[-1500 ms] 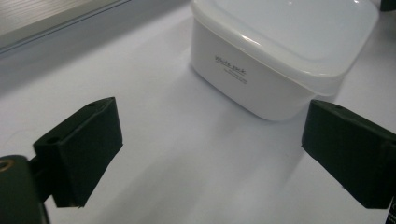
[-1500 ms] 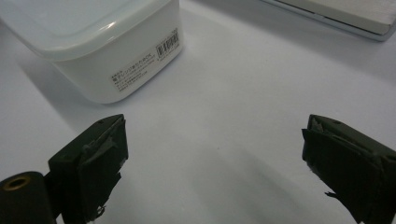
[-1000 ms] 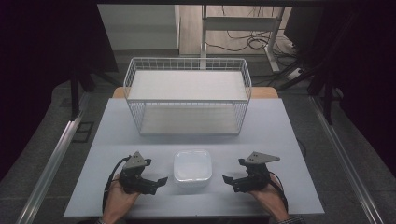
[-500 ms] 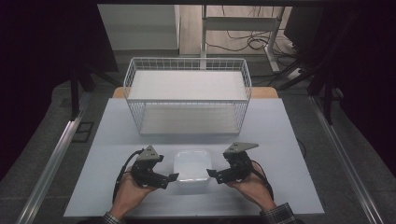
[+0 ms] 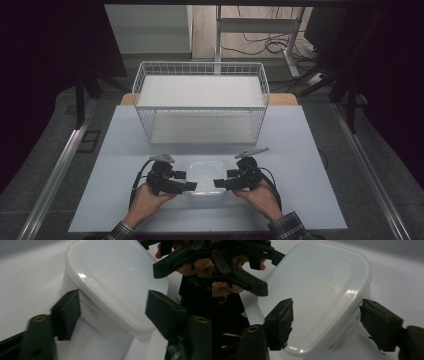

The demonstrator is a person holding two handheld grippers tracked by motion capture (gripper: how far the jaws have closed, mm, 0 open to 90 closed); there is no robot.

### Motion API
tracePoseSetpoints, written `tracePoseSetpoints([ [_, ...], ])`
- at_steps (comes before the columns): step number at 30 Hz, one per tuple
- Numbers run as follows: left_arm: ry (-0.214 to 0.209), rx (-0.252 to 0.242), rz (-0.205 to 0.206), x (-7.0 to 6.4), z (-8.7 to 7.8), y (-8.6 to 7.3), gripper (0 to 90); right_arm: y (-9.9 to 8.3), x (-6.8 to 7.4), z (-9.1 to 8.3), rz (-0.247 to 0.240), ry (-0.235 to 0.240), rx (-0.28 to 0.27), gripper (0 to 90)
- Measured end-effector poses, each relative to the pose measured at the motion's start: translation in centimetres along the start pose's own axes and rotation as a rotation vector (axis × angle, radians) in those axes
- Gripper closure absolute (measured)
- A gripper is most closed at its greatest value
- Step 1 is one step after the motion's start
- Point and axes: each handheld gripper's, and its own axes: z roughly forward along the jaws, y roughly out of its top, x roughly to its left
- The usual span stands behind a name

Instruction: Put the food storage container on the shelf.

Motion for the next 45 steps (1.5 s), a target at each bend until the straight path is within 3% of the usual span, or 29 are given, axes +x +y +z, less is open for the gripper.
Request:
tracePoseSetpoints([
  [2,-0.010,-0.022,-0.013,0.0,-0.6,-0.4,41.9,-0.2,0.1,-0.5,0.037,0.002,0.006,36.4],
  [3,-0.010,-0.022,-0.013,0.0,-0.6,-0.4,46.7,-0.2,0.1,-0.5,0.037,0.002,0.006,36.4],
  [4,-0.016,-0.032,-0.031,-0.1,-0.9,-0.7,49.6,-0.4,0.3,-1.3,0.048,-0.005,0.000,47.7],
  [6,-0.004,-0.043,-0.029,-0.5,-1.1,-0.8,54.6,-0.6,0.6,-2.0,0.051,-0.014,-0.011,58.1],
  [11,0.000,-0.091,-0.050,-0.9,-1.5,-0.9,69.7,-1.1,0.8,-3.2,0.114,-0.015,-0.043,72.1],
  [13,-0.001,-0.135,-0.055,-1.0,-1.9,-1.0,79.3,-1.1,0.7,-3.5,0.116,-0.031,-0.072,77.9],
  [14,-0.001,-0.135,-0.055,-1.0,-1.9,-1.0,80.9,-1.1,0.7,-3.5,0.116,-0.031,-0.072,77.9],
  [16,0.027,-0.139,-0.056,-1.0,-1.8,-1.0,80.8,-1.0,1.2,-3.4,0.069,-0.088,-0.092,77.9],
  [20,0.056,-0.147,-0.044,-1.2,-1.8,-0.9,80.8,-1.0,1.7,-3.3,0.038,-0.120,-0.114,78.0],
  [34,0.082,-0.179,0.003,-1.9,-3.3,1.4,80.8,0.5,2.4,-4.7,-0.015,-0.123,-0.187,77.9],
  [45,0.113,-0.223,0.036,-2.4,-5.0,4.5,80.3,3.4,3.0,-6.3,-0.054,-0.135,-0.247,78.0],
])
